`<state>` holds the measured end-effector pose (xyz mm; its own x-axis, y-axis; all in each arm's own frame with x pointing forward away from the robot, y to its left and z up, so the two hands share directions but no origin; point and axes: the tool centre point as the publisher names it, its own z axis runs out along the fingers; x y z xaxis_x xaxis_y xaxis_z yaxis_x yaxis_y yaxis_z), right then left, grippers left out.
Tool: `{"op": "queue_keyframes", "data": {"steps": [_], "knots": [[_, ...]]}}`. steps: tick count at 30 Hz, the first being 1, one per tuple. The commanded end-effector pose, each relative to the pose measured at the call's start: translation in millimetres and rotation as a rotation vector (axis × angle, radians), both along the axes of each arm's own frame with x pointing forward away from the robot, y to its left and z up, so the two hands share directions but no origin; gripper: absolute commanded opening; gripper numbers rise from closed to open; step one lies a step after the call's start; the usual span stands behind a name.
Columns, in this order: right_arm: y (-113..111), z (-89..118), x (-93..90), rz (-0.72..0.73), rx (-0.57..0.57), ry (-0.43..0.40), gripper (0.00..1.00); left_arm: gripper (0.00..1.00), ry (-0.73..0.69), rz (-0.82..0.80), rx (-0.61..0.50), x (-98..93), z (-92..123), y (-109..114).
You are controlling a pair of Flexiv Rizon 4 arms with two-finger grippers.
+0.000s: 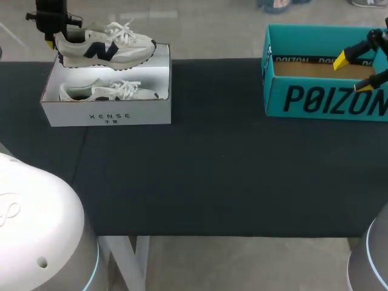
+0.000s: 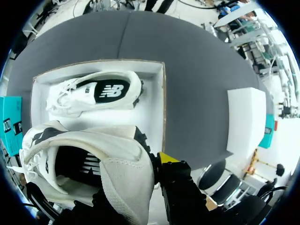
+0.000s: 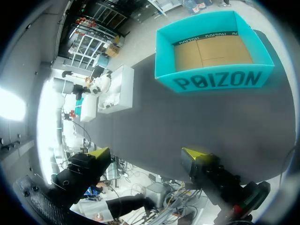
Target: Take the shoe out of the shoebox, open the shoe tongue, remove and reinsert the insole, then place the shoe into the shoebox
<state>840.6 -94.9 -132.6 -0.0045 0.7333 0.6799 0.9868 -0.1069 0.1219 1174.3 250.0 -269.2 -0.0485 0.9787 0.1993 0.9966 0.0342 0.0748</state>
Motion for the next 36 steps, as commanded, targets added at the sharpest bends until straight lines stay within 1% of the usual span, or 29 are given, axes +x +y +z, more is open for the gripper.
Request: {"op": "queue_keyframes", "data": {"steps": [1,4,6,8,10,12,16,22,23,24,25,26,27,29,32,35,36], "knots": [[0,0,-0.6,-0.002,-0.002,0.001,1.00,0.00,0.018,0.002,0.005,23.6,-37,4],[0,0,-0.6,-0.002,-0.002,0.001,1.00,0.00,0.031,0.006,-0.009,28.7,-53,2],[0,0,-0.6,-0.002,-0.002,0.001,1.00,0.00,0.040,-0.004,-0.020,29.3,-63,-2],[0,0,-0.6,-0.002,-0.002,0.001,1.00,0.00,0.049,-0.006,-0.008,29.5,-74,-7],[0,0,-0.6,-0.002,-0.002,0.001,1.00,0.00,0.058,0.006,-0.019,32.3,-83,-7],[0,0,-0.6,-0.002,-0.002,0.001,1.00,0.00,0.060,0.012,-0.039,32.7,-90,-7],[0,0,-0.6,-0.002,-0.002,0.001,1.00,0.00,0.085,0.008,-0.020,34.3,-105,-10],[0,0,-0.6,-0.002,-0.002,0.001,1.00,0.00,0.120,0.023,-0.040,30.4,-118,-8],[0,0,-0.6,-0.002,-0.002,0.001,1.00,0.12,0.127,0.021,-0.046,30.1,-118,-8],[0,0,-0.6,-0.002,-0.002,0.001,1.00,0.37,0.129,0.016,-0.054,29.4,-119,-8],[0,0,-0.6,-0.002,-0.002,0.001,1.00,0.52,0.128,0.016,-0.053,28.4,-118,-8],[0,0,-0.6,-0.002,-0.002,0.001,1.00,0.75,0.127,0.006,-0.059,26.0,-117,-9],[0,0,-0.6,-0.002,-0.002,0.001,1.00,1.00,0.125,-0.005,-0.063,24.4,-115,-11],[0,0,-0.6,-0.002,-0.002,0.001,1.00,1.00,0.125,-0.009,-0.061,23.0,-112,-12],[0,0,-0.6,-0.002,-0.002,0.001,1.00,1.00,0.117,-0.012,-0.095,19.4,-105,-13],[0,0,-0.6,-0.002,-0.002,0.001,1.00,1.00,0.096,-0.028,-0.143,10.1,-92,-19],[0,0,-0.6,-0.002,-0.002,0.001,1.00,1.00,0.091,-0.037,-0.142,6.3,-87,-22]]}}
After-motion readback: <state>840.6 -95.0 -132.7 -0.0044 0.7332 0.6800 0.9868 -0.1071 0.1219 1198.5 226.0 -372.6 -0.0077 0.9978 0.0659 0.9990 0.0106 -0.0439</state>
